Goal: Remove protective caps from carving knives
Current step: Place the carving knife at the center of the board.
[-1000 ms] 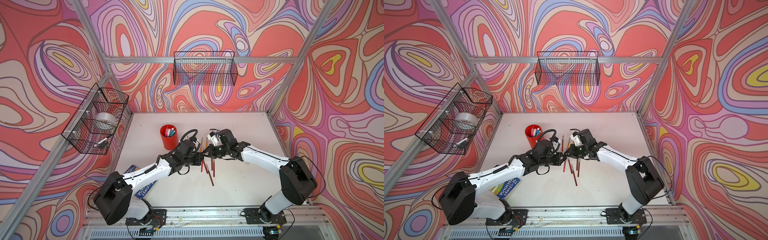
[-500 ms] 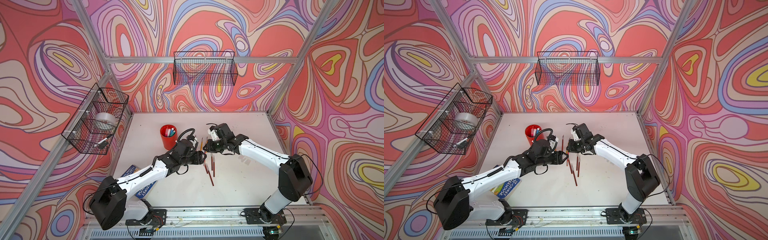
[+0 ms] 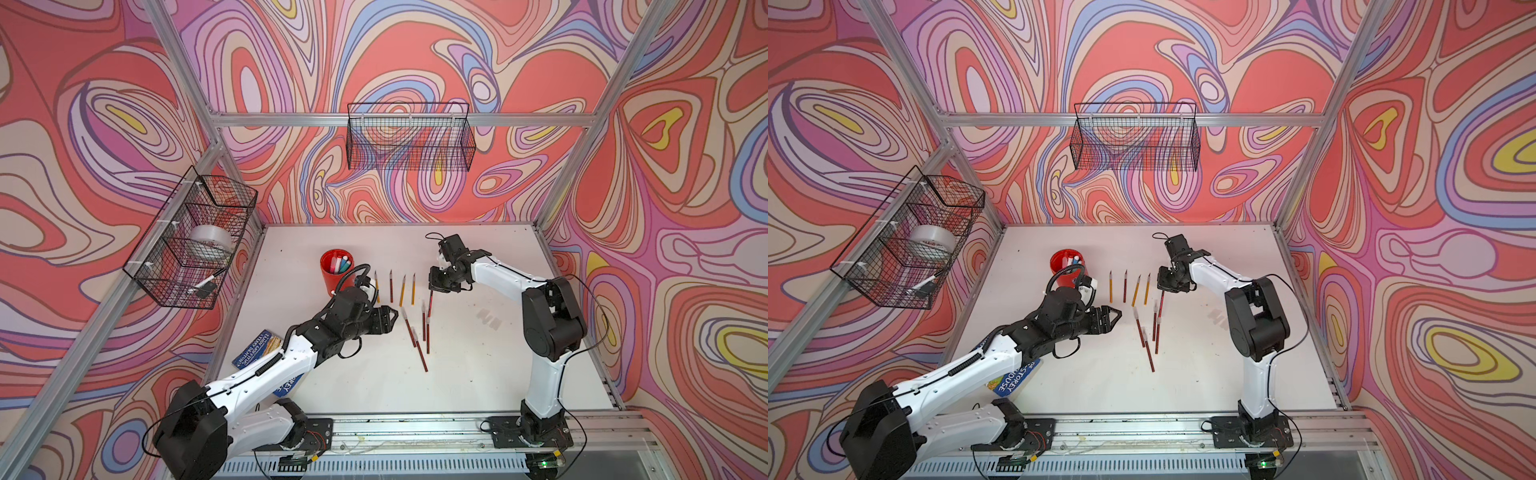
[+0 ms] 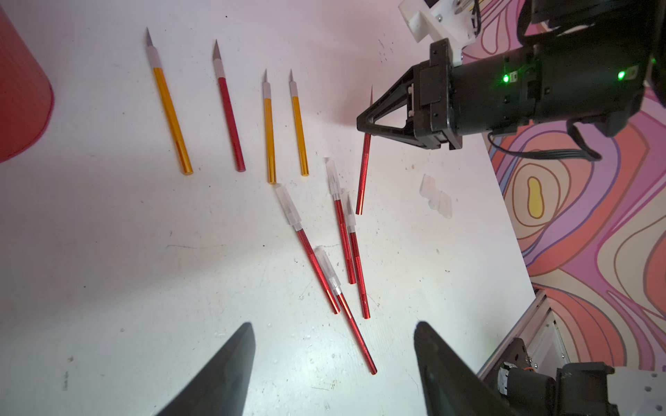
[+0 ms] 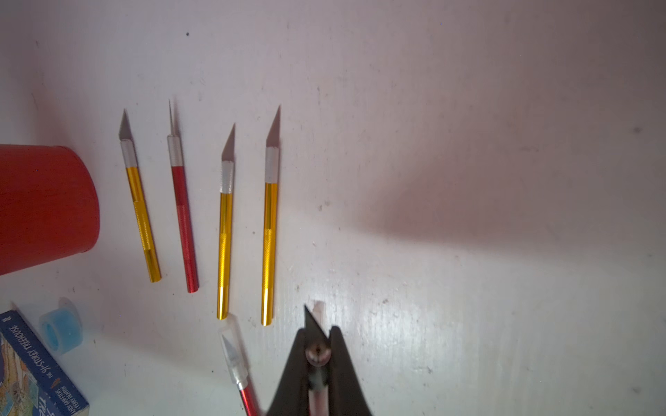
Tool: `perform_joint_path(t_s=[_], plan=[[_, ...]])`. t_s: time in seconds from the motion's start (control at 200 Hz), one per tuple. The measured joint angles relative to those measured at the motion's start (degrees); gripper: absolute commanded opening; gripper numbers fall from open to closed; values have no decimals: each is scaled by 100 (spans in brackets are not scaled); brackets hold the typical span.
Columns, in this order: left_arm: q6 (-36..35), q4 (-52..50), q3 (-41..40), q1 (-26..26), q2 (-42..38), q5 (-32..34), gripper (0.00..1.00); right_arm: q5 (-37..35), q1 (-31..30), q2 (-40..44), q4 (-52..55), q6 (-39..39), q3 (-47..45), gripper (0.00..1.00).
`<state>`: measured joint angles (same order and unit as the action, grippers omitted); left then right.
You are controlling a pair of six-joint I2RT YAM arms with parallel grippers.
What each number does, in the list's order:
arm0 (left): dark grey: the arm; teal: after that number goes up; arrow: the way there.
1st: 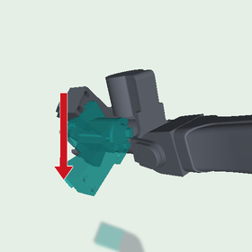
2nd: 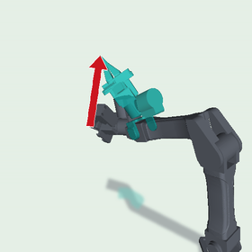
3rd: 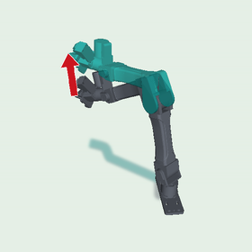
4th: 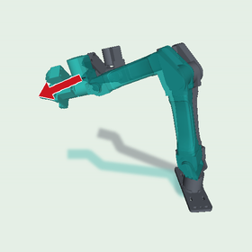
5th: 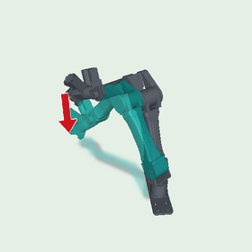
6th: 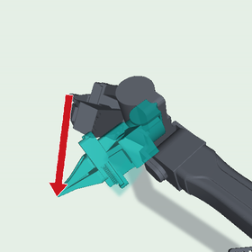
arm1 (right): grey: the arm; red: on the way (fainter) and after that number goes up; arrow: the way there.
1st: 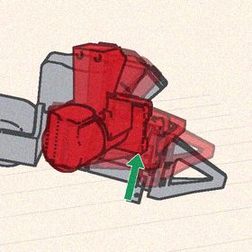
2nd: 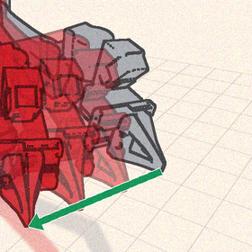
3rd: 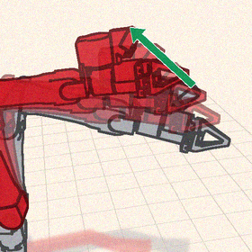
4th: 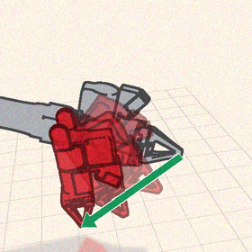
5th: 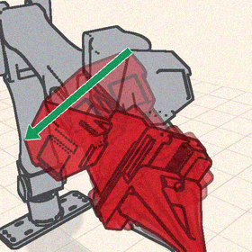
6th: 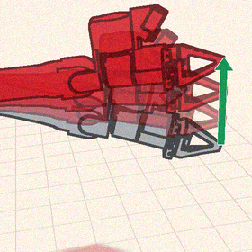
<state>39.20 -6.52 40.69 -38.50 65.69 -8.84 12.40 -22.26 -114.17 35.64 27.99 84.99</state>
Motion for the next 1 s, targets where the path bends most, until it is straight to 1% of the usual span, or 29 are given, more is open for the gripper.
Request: perform_joint_path(t_s=[0.215,0.366,0.686,0.891,1.002], plan=[[-22,-35,-9,127,-2,-7,73,0,31,-638,138,-26,890,0],[-63,-59,-7,186,9,-15,73,-13,133,-984,234,-35,1274,0],[-107,-59,-7,236,138,-76,73,-63,258,-1329,463,-52,1709,0],[-107,-57,-7,258,160,-116,73,-55,258,-1353,501,-55,1714,0],[-107,-48,-7,260,177,-149,73,9,258,-1353,446,-52,1635,3]])
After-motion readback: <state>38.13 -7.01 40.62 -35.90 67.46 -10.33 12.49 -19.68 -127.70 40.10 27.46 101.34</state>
